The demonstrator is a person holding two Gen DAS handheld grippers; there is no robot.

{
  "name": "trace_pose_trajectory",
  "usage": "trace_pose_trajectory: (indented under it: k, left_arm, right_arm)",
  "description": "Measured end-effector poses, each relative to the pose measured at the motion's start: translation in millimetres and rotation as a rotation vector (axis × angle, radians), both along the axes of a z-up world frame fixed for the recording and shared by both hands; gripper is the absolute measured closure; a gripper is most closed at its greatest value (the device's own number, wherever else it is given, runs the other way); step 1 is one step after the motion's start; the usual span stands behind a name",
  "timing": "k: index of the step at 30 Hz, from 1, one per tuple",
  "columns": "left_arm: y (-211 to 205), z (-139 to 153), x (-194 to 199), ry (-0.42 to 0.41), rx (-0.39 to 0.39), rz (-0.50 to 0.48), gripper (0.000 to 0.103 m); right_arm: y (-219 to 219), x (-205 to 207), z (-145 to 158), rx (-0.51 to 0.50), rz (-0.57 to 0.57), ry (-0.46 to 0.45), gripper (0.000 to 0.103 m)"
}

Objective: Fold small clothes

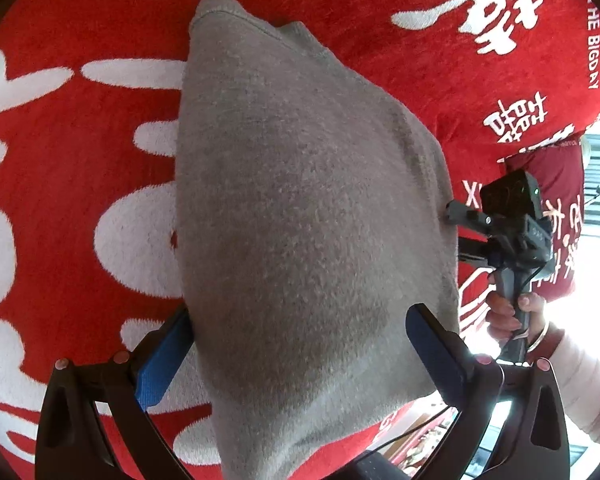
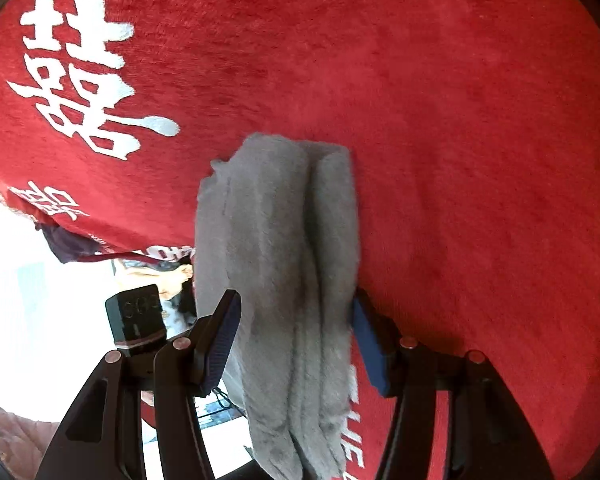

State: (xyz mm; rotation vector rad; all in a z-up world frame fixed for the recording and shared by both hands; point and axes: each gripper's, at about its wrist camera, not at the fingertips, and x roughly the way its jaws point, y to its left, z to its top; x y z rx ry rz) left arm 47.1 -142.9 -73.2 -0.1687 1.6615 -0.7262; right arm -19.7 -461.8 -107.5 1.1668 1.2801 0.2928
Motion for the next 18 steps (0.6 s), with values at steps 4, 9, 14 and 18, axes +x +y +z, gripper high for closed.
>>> trace_pose_trajectory:
  k: [4,9,14,18]
  left_arm:
    - [-10,-5,0,-0.012,0.015,-0.006,0.0]
    - [-10,-13,2,-0.026,0.028,-0.01,0.0]
    - [-1,-12,3,-0.018,0.025,0.038,0.001]
    - [18,-4,2,-0.04,0.031,0.085,0.022]
  right_arm:
    - [15,16,-3,0.015,0.045,-0.025,0.04]
    - [25,28,-9,0.029,0.052,-0.033,0.04]
    - [25,26,-9,0.006,0.024,0.025,0.053]
    - [30,22,-1,-0.036,0.004,0.035,0.062]
